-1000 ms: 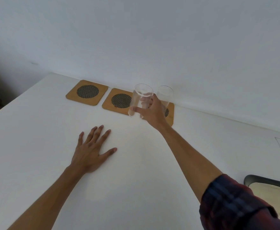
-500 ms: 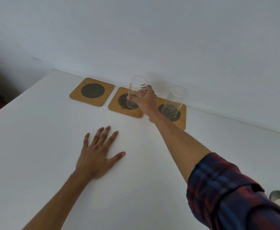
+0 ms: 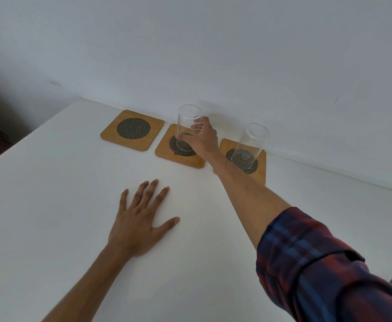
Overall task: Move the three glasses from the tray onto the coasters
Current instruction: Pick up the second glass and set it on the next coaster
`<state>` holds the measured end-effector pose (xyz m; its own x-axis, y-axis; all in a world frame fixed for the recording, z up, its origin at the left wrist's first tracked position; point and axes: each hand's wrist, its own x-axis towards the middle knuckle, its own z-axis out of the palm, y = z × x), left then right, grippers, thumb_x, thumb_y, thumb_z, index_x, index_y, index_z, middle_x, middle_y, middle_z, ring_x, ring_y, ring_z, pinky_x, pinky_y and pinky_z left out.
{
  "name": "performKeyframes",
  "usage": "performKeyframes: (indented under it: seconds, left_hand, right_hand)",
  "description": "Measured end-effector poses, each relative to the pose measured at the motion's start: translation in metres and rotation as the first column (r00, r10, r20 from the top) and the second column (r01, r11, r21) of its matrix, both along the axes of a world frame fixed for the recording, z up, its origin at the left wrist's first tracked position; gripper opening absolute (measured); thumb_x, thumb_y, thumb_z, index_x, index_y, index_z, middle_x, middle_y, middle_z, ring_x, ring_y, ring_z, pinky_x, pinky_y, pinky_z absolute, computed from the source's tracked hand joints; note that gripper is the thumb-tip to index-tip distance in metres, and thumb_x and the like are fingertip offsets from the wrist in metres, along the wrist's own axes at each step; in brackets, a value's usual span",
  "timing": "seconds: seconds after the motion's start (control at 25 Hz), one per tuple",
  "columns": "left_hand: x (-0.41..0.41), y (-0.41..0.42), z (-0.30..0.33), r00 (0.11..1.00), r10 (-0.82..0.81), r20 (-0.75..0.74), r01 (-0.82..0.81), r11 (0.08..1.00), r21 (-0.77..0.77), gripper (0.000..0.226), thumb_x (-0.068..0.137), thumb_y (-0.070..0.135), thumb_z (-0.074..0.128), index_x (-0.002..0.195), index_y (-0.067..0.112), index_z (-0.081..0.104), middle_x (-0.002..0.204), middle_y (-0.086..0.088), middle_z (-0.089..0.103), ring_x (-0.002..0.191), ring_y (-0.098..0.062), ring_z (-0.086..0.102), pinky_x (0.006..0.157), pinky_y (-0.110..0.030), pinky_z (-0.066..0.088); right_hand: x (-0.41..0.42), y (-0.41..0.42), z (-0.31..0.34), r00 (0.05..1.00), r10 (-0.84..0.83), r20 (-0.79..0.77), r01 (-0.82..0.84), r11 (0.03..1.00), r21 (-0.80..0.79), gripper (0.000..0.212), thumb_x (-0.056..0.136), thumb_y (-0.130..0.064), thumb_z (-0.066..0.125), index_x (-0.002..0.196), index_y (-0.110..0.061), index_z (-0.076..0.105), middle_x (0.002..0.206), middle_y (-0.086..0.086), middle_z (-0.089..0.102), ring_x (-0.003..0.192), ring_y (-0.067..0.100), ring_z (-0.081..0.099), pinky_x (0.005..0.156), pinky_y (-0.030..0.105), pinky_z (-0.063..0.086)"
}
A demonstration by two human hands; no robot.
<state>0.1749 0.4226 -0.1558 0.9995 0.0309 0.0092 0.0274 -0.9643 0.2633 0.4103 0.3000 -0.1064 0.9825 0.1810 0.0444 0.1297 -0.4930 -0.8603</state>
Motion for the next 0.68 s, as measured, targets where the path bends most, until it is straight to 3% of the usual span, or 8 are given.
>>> performKeyframes:
  seconds: [0.24,0.4,0.52,0.6,0.68]
  left_hand:
    - [0.0,-0.001,0.002,1.0,0.004,-0.015,-0.004,1.0,0.006,0.079,0.083,0.079,0.014,0.15,0.041,0.0,0.164,0.007,-0.001,0.149,-0.012,-0.008,0.12,-0.053,-0.001]
    - [-0.001,0.0,0.003,1.0,-0.002,-0.027,0.002,1.0,0.009,0.079,0.082,0.08,0.013,0.15,0.042,-0.001,0.164,0.007,-0.001,0.149,-0.013,-0.008,0.12,-0.053,-0.002]
    - [-0.001,-0.001,0.003,1.0,-0.002,-0.029,0.002,1.0,0.005,0.081,0.081,0.081,0.013,0.15,0.041,0.002,0.164,0.006,0.001,0.149,-0.014,-0.006,0.12,-0.053,-0.002]
    - [-0.002,-0.001,0.003,1.0,-0.002,-0.026,0.002,1.0,-0.005,0.083,0.079,0.081,0.013,0.15,0.04,0.005,0.164,0.005,0.003,0.149,-0.015,-0.004,0.12,-0.053,-0.001]
    - [-0.004,0.0,0.004,1.0,-0.003,-0.022,0.003,1.0,-0.009,0.085,0.077,0.083,0.011,0.15,0.04,0.006,0.164,0.005,0.004,0.149,-0.015,-0.003,0.12,-0.052,-0.001]
  right_hand:
    - [-0.026,-0.008,0.013,0.999,-0.032,-0.019,0.033,0.999,0.034,0.112,0.067,-0.048,0.086,0.153,-0.013,0.023,0.153,0.009,0.043,0.138,0.024,0.045,0.112,0.043,0.04]
    - [-0.076,-0.038,0.03,0.982,-0.094,0.164,0.073,0.988,0.133,0.072,0.079,-0.048,0.075,0.138,-0.017,0.049,0.139,0.0,0.059,0.122,0.014,0.059,0.1,0.04,0.051]
    - [-0.117,-0.075,0.042,0.973,-0.076,0.219,0.045,0.988,0.146,0.025,0.084,-0.034,0.075,0.101,-0.017,0.069,0.093,-0.014,0.073,0.088,0.003,0.07,0.081,0.036,0.06]
    - [-0.146,-0.102,0.052,0.974,-0.053,0.222,0.029,0.994,0.109,0.012,0.085,-0.026,0.074,0.091,-0.015,0.071,0.08,-0.016,0.072,0.076,0.001,0.07,0.073,0.024,0.059]
    - [-0.174,-0.128,0.061,0.974,-0.029,0.224,0.021,0.999,0.04,0.013,0.086,-0.027,0.073,0.092,-0.016,0.072,0.082,-0.012,0.074,0.075,0.001,0.069,0.071,0.019,0.056]
